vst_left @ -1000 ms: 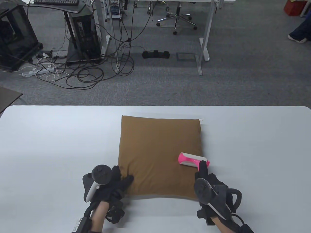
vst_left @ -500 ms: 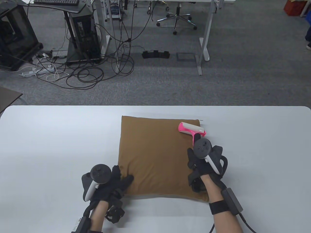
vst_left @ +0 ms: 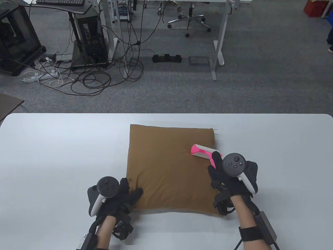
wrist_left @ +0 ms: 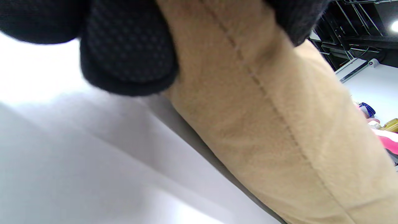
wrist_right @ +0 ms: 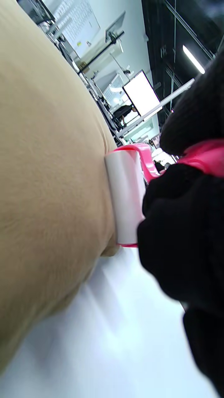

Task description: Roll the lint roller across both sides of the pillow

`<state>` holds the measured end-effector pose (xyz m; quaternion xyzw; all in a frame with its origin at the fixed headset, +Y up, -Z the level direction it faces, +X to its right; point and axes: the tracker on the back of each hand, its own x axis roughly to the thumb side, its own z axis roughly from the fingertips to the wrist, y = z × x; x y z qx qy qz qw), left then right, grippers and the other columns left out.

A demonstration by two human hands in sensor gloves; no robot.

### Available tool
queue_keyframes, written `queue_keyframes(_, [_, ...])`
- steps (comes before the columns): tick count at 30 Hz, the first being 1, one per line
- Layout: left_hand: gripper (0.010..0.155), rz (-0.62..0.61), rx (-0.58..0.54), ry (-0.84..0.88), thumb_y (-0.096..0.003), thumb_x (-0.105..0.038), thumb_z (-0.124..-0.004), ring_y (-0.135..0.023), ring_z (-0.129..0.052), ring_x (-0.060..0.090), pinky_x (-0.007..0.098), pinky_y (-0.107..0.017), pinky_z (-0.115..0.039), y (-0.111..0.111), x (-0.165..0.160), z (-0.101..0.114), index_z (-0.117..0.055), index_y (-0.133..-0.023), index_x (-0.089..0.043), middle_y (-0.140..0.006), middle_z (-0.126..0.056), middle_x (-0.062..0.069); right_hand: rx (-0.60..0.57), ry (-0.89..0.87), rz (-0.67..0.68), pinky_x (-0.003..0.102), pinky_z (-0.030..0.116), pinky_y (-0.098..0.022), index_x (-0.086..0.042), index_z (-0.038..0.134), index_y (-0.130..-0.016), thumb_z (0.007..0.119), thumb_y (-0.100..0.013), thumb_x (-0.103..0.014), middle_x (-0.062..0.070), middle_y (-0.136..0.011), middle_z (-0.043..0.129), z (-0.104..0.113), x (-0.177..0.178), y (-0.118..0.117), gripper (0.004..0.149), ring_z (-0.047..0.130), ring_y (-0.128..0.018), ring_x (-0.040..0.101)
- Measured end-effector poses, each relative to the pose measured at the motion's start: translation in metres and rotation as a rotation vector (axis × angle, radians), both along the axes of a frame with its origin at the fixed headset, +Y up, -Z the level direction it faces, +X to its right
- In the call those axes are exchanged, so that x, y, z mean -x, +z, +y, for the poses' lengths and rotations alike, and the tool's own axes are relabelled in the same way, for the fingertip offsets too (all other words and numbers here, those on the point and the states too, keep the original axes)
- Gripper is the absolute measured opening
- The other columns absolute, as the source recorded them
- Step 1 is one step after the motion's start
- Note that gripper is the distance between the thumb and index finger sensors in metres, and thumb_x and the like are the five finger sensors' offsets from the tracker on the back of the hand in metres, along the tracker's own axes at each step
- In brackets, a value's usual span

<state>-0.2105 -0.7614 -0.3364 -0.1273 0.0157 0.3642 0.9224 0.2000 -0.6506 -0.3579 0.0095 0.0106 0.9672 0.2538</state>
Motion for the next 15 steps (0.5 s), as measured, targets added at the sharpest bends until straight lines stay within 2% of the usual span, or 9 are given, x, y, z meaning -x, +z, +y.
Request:
queue_keyframes(7, [0.093, -0.004, 0.009, 0.001, -0.0455, -0.06, -0.074, -0.024, -0.103, 0.024, 0.048, -0.027, -0.084, 0.001, 0.0, -0.001, -0.036, -0.106, 0.0, -0.079, -0.086, 0.024, -0.057, 0.05, 0.091, 0.041, 0.085, -0.011, -0.014, 0.063, -0.106, 0.07, -0.06, -0.038, 0.008, -0.036, 0.098, 0.012, -0.009, 0.051, 0.053, 0.097, -0.012, 0.017])
queue_keyframes(15, [0.093, -0.007, 0.015, -0.004, -0.0455, -0.06, -0.074, -0.025, -0.103, 0.024, 0.048, -0.027, -0.084, 0.002, 0.001, -0.002, -0.036, -0.106, 0.0, -0.08, -0.085, 0.024, -0.07, 0.069, 0.158, 0.041, 0.085, -0.009, -0.012, 0.071, -0.102, 0.069, -0.06, -0.038, 0.006, -0.029, 0.098, 0.018, -0.012, 0.088, 0.049, 0.097, -0.008, 0.016])
